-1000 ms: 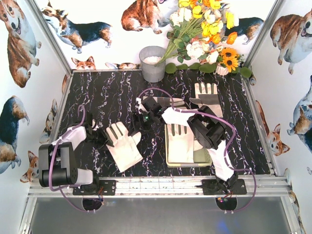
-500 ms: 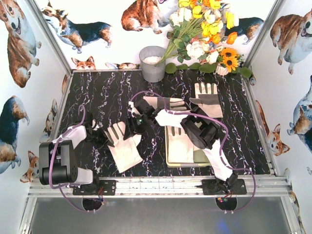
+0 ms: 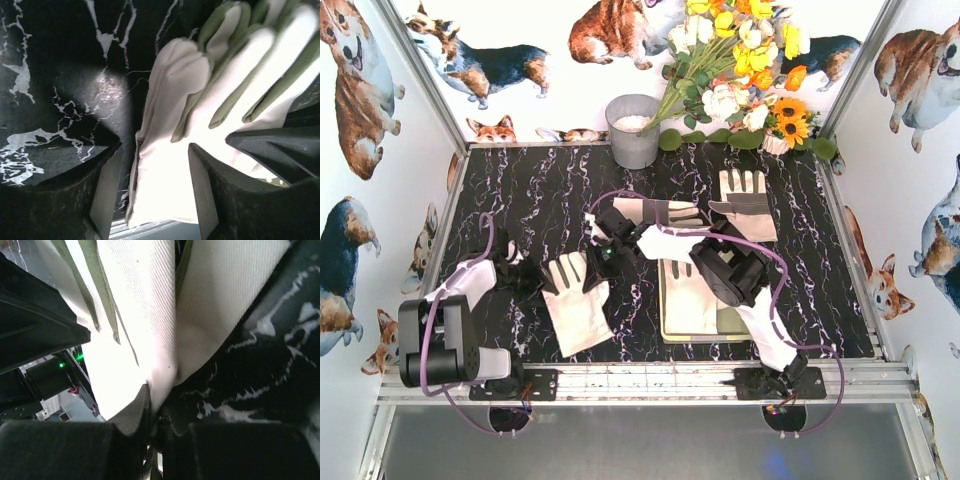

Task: Put the gloves into the storage basket
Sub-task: Pick up the glove from the center of the board, then place the glove in the bin.

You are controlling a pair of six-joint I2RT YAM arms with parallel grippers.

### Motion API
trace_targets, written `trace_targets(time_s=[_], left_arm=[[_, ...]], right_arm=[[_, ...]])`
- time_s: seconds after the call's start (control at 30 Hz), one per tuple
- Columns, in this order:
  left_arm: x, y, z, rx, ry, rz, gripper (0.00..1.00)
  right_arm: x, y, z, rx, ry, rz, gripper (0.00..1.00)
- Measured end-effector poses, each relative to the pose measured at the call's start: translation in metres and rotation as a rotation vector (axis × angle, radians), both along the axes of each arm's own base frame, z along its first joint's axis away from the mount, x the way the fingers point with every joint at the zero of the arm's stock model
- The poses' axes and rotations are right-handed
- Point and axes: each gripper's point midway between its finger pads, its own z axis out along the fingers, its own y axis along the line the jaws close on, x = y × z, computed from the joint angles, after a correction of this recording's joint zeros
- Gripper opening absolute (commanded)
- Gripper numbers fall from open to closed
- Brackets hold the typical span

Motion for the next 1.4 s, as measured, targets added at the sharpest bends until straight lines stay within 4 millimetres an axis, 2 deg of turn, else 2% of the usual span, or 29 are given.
trace_targets(time_s=[0.07, 0.2, 0.4, 0.53, 0.7, 0.8, 0.97, 1.13, 1.27, 1.4], left_arm=[[0.005, 0.000, 0.005, 0.000, -0.037, -0.003, 0.61], [0.014, -0.003, 0.018, -0.013, -0.112, -0.009, 0.68], [0.029, -0.009, 0.036, -0.048, -0.201, -0.027, 0.76], [0.048, -0.018, 0.061, -0.084, -0.285, -0.064, 0.80], [0.074, -0.039, 0.096, -0.139, -0.403, -0.134, 0.81], [0.079, -0.062, 0.106, -0.170, -0.435, -0.200, 0.82], [0.078, -0.116, 0.109, -0.228, -0.428, -0.341, 0.81], [0.085, -0.171, 0.113, -0.280, -0.430, -0.474, 0.81], [0.097, -0.206, 0.111, -0.323, -0.429, -0.551, 0.81], [0.098, -0.236, 0.098, -0.359, -0.396, -0.621, 0.81]], right_arm=[[0.000, -0.006, 0.005, -0.016, 0.008, -0.008, 0.00], [0.005, -0.025, 0.029, -0.038, 0.011, -0.042, 0.00], [0.012, -0.077, 0.082, -0.082, -0.016, -0.110, 0.00], [0.015, -0.111, 0.113, -0.099, -0.033, -0.164, 0.00], [0.014, -0.148, 0.147, -0.107, -0.042, -0.223, 0.00], [0.013, -0.170, 0.159, -0.112, -0.047, -0.259, 0.00], [0.010, -0.211, 0.161, -0.127, -0.034, -0.330, 0.00], [0.008, -0.251, 0.138, -0.158, 0.017, -0.431, 0.00], [0.007, -0.266, 0.119, -0.184, 0.045, -0.462, 0.00], [0.014, -0.273, 0.114, -0.195, 0.021, -0.466, 0.00]])
